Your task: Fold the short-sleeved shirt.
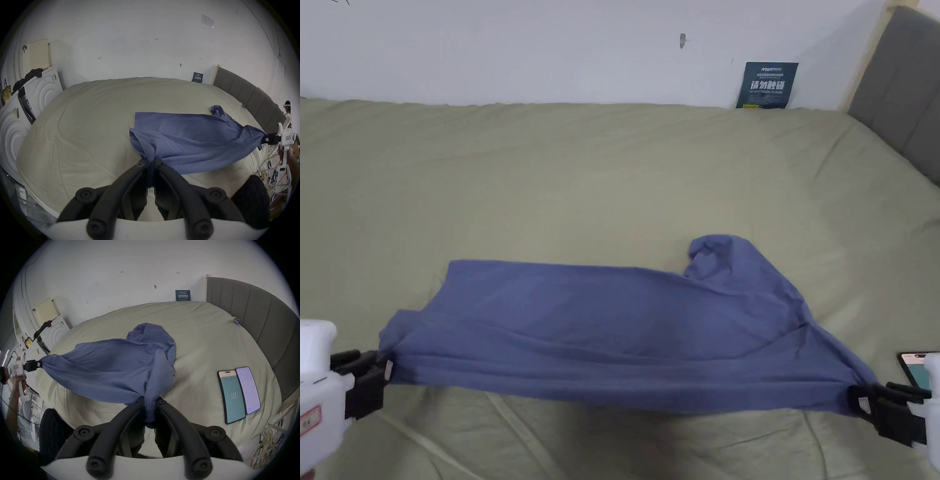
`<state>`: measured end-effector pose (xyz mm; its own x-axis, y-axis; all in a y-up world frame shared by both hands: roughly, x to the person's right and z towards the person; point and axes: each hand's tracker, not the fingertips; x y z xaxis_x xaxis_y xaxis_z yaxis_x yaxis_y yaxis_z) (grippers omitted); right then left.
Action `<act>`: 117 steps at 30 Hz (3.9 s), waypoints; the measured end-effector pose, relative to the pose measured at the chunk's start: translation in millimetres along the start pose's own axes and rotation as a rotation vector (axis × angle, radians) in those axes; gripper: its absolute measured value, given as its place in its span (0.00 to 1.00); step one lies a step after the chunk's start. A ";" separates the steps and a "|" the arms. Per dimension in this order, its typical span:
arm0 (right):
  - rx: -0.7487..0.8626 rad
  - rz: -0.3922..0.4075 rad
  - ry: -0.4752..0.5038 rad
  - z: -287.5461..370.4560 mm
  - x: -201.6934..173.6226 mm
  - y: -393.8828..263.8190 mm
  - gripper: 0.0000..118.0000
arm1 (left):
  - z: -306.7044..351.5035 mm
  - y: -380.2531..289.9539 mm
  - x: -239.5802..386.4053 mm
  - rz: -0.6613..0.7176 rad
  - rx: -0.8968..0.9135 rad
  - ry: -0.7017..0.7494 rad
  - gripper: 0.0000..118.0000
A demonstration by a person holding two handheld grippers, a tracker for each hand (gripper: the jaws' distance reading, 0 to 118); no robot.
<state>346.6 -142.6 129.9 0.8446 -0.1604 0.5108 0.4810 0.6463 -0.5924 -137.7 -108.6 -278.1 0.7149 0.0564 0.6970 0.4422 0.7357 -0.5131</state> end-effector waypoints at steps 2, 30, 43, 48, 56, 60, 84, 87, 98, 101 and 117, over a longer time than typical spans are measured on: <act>-0.038 0.013 0.006 0.8 1.0 -14.4 0.09 | 6.9 -15.6 1.0 0.004 -0.051 0.004 0.02; 0.546 0.045 0.059 65.2 -146.8 3.2 0.00 | 11.6 -8.9 61.1 -0.100 0.317 0.063 0.00; 0.330 0.103 -0.006 -7.7 -134.8 -9.8 0.00 | -235.6 88.8 -19.9 -0.164 -0.132 0.121 0.70; 0.276 0.083 -0.027 -27.9 -119.0 -6.0 0.00 | -297.5 93.2 -43.1 -0.203 -0.209 0.160 0.92; 0.232 0.058 -0.100 -45.9 -73.9 23.7 0.00 | -282.4 85.7 -34.4 -0.184 -0.186 0.014 0.07; 0.164 0.053 -0.171 -78.0 -37.1 62.9 0.00 | -257.8 82.0 -4.9 -0.272 -0.145 0.021 0.00; -0.040 0.282 -0.190 -170.4 -30.5 170.3 0.02 | -154.0 112.7 14.4 -0.143 0.053 0.000 0.00; 0.045 0.282 -0.144 -99.5 -34.6 157.6 0.02 | -93.8 108.1 12.5 -0.114 0.127 -0.039 0.00; -0.018 0.268 -0.146 2.4 -37.9 -31.4 0.02 | 2.4 -53.7 3.5 -0.134 -0.054 -0.005 0.00; -0.080 0.248 -0.170 -21.9 -39.7 -60.1 0.02 | -24.5 -84.7 1.4 -0.103 -0.144 -0.001 0.00; 0.619 0.221 -0.044 121.0 -164.3 -52.6 1.00 | 118.1 -72.6 68.7 -0.151 0.525 0.012 1.00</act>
<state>154.1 -60.0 152.5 0.8912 0.0480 0.4510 0.0619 0.9722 -0.2258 -184.6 -78.4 -133.8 0.6718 -0.0809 0.7363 0.2122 0.9734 -0.0867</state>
